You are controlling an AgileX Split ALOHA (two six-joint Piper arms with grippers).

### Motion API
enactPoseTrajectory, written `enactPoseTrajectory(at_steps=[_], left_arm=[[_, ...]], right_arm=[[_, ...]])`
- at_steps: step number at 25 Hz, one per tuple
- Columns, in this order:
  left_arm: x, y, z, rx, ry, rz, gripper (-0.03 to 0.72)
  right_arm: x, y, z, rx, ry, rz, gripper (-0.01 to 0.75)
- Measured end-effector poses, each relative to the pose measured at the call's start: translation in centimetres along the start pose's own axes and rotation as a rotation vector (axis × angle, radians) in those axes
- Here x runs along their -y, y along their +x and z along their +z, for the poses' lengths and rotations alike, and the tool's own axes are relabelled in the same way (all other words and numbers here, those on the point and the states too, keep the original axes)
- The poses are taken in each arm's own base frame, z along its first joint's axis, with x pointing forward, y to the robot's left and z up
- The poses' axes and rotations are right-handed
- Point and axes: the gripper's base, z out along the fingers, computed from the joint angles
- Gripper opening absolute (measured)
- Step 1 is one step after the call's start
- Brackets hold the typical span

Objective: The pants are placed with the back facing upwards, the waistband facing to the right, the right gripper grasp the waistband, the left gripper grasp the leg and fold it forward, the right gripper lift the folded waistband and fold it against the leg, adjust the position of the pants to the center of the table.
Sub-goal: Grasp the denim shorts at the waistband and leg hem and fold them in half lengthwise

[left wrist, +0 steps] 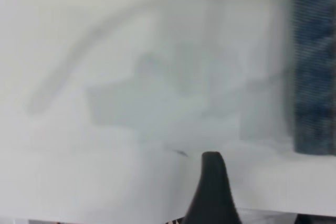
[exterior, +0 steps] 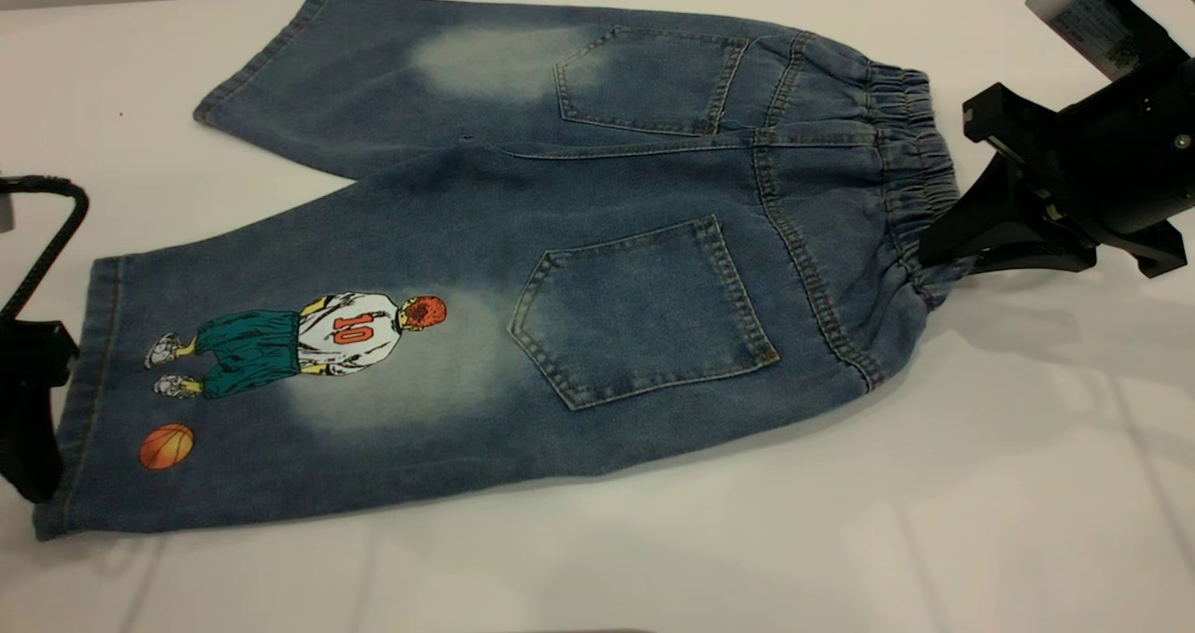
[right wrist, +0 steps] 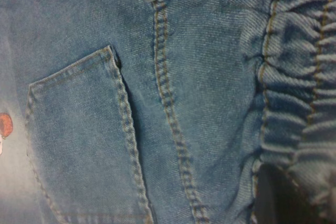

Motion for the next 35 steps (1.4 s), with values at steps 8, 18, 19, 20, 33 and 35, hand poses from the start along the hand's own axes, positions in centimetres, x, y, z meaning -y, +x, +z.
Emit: enactPoseTrajectory(at_steps=[8,18,19,20,33,35], left_arm=[[0.2,-0.1,1.7,-0.027,0.013,-0.012,0.516],[0.6,-0.1,3.5,-0.038,0.043,0.011,0.494],[0.6,-0.1,3.5,-0.039,0.044,0.012,0.479],[0.6,-0.1,3.5,-0.04,0.045,0.008,0.452],[1.3,-0.4,0.8,0.015,0.063,0.049,0.048],[1.9,-0.3,-0.5,0.04,0.074,0.077,0.048]], right_arm=[[0.0,0.0,0.0,0.0,0.0,-0.001,0.034],[0.0,0.0,0.0,0.0,0.0,-0.001,0.034],[0.0,0.0,0.0,0.0,0.0,-0.001,0.034],[0.0,0.0,0.0,0.0,0.0,-0.001,0.034],[-0.2,0.1,-0.1,-0.019,-0.024,-0.023,0.034],[-0.3,0.1,-0.3,-0.024,-0.051,-0.029,0.034]])
